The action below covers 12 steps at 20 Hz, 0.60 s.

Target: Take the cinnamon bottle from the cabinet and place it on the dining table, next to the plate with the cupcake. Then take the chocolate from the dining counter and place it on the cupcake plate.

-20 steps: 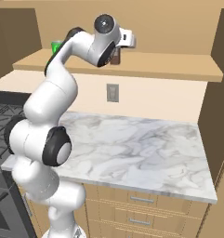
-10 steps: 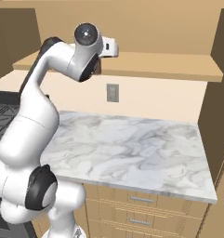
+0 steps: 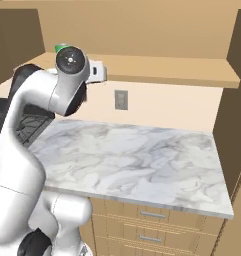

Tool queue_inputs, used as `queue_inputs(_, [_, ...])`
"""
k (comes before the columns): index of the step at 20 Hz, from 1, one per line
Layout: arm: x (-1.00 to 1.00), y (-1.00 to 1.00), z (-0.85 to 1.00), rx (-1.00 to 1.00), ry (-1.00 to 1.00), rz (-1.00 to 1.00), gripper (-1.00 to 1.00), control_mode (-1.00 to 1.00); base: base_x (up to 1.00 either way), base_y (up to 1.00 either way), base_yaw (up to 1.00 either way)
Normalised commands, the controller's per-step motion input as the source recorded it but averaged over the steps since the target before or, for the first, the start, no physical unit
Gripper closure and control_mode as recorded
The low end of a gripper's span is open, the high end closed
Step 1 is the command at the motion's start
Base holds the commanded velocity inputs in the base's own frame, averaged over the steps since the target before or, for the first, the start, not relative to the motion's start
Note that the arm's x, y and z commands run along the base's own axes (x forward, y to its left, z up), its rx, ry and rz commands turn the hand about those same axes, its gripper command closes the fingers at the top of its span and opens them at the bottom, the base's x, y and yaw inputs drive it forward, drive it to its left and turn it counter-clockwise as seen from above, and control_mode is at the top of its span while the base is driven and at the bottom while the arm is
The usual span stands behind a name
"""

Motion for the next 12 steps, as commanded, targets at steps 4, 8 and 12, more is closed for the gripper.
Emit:
queue_inputs(4, [-1.0,0.11,-0.51,0.0,0.1,0.03,1.0,-1.0,0.0,0.0,0.0])
queue_inputs(8, [-0.24,0.03,-0.13,0.0,0.03,0.01,1.0,1.0,-0.74,0.06,0.12])
queue_inputs(12, [0.0,0.0,0.0,0.0,0.0,0.0,1.0,1.0,-0.98,0.2,0.42])
